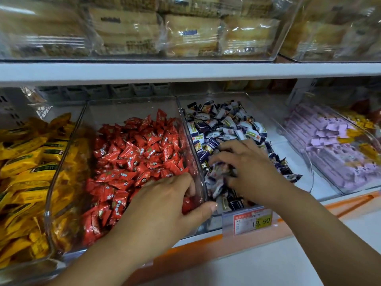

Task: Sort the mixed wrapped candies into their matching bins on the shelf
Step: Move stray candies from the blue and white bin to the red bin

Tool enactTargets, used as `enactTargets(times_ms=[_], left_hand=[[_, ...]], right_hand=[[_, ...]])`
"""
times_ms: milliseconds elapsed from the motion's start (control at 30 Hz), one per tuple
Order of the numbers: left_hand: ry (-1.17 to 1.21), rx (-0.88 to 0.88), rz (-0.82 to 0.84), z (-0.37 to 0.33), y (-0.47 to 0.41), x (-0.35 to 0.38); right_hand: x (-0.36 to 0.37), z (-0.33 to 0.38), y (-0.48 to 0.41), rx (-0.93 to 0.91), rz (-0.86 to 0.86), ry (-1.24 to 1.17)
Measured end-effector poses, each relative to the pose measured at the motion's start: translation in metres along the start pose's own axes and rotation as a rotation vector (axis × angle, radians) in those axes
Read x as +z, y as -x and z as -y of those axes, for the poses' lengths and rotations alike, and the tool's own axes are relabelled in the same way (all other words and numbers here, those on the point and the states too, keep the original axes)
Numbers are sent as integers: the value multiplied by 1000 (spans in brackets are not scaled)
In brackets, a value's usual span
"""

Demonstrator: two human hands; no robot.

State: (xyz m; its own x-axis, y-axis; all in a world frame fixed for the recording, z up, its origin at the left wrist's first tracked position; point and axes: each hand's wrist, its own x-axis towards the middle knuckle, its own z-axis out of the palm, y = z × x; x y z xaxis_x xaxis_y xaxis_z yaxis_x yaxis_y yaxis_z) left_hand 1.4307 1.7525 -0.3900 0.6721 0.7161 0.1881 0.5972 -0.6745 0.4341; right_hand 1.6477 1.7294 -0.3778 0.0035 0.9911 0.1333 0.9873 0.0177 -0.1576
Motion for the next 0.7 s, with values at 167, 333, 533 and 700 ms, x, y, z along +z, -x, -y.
enactTargets(times_ms=[167,333,533,700], left_hand=[[37,-37,41,-2,0,-3],[90,-74,82,-3,-1,-5],[98,-74,82,-4,-1,-5],[98,-83,96,-3,-2,-5]], right_hand=[[-10,-25,0,104,-145,-147],[-29,-29,9,142,-111,-171],[-20,10,6,-70,-12,-174],[3,10,-4,18,184,44]])
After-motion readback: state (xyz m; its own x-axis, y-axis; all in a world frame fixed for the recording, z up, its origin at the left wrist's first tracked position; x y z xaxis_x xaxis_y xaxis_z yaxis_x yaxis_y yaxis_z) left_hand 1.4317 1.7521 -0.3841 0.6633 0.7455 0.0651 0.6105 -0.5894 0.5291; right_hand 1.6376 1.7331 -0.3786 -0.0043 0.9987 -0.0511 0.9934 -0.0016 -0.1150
